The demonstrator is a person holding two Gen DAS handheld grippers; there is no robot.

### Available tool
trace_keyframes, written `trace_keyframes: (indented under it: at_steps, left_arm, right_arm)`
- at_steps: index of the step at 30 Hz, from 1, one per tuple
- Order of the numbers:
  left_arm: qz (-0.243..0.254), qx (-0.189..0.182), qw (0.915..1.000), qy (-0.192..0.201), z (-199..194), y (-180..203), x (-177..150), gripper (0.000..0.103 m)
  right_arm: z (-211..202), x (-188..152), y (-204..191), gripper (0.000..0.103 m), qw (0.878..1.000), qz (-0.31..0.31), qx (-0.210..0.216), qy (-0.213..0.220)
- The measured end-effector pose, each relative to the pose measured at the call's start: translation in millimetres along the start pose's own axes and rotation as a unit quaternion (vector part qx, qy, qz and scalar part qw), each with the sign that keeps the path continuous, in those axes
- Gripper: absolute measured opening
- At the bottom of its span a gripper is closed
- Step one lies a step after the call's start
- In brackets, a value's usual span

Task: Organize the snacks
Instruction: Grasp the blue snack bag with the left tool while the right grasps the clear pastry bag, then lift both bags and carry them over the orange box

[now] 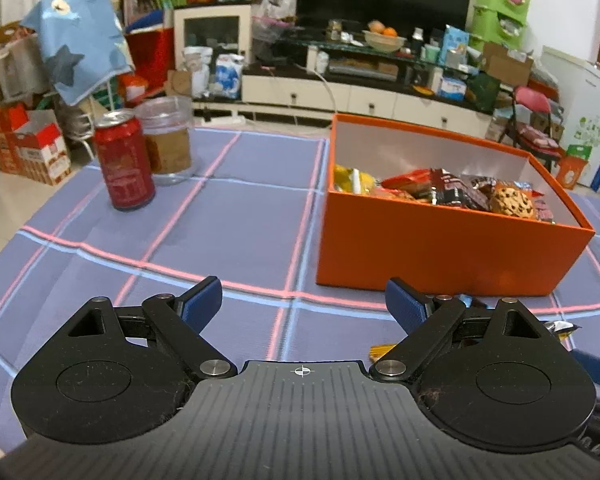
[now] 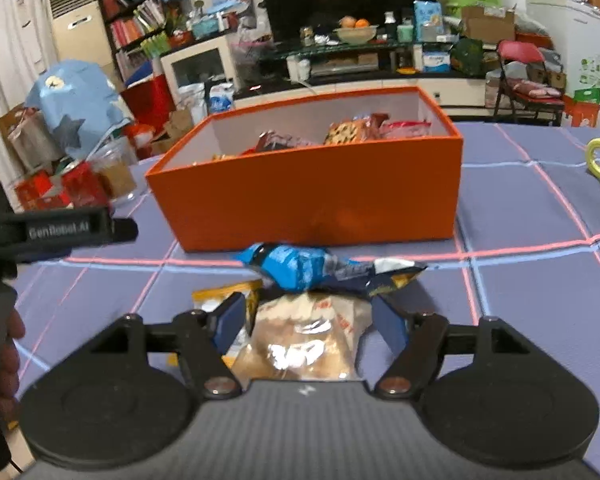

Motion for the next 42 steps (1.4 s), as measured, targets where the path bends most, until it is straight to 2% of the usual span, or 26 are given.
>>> trace_keyframes:
  at_steps: [4, 7, 9, 13, 16, 20, 22, 27, 33, 38, 40, 42]
  left_arm:
    - [0.012, -0.021, 0.9997, 0.002, 1, 17, 4, 0.073]
    - [0.036, -0.021, 0.9991, -0.004, 3, 29, -1, 0.073]
    - [0.044, -0.025, 0.9986, -0.010, 6, 36, -4, 0.073]
    - [0.076, -0.048, 0.9958, -0.018, 9, 56, -8, 0.073]
    - [0.116, -0.064, 0.9910, -0.020, 11, 74, -12, 0.073]
    - [0.200, -0.069, 0.9772, -0.015, 23, 101, -16, 0.075]
    - [0.216, -0.079, 0.9729, -0.026, 35, 109, -14, 0.072]
    - [0.201, -0.124, 0.9695, -0.067, 64, 115, -4, 0.044]
    - [0.189, -0.174, 0.9604, -0.108, 84, 118, -7, 0.046]
    - [0.187, -0.163, 0.9635, -0.100, 83, 125, -11, 0.043]
    - [0.186, -0.155, 0.9653, -0.097, 82, 126, -13, 0.035]
    - [0.195, -0.144, 0.9658, -0.093, 77, 129, -16, 0.031]
  right_arm:
    - [23, -4, 1, 0.074, 0.999, 0.008, 0.011, -0.043]
    - [36, -6, -2, 0.073, 0.998, -0.005, 0.006, -0.064]
    - [35, -8, 2, 0.068, 0.997, -0.011, 0.009, -0.074]
    - [22, -17, 19, 0.066, 0.996, -0.039, 0.003, -0.081]
    - [12, -23, 44, 0.066, 0.995, -0.043, -0.013, -0.084]
    - [3, -23, 72, 0.067, 0.992, -0.067, -0.020, -0.109]
    - [2, -23, 80, 0.068, 0.989, -0.083, -0.019, -0.119]
    - [3, -26, 88, 0.071, 0.984, -0.117, -0.011, -0.130]
    - [7, -24, 93, 0.074, 0.985, -0.125, -0.011, -0.116]
    - [7, -23, 92, 0.071, 0.986, -0.121, -0.017, -0.115]
    - [7, -22, 92, 0.068, 0.986, -0.121, -0.022, -0.115]
    - [6, -22, 92, 0.066, 0.986, -0.117, -0.022, -0.114]
Point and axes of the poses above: each gripper's, at about its wrist camera, not at the fingertips, and z roughly the way its jaws point, y to its right, x to its top, the point moved 3 cm from there along z, roughly the way its jaws point, and after that the axes turned 15 degrees about -y, right-handed, at the moved point
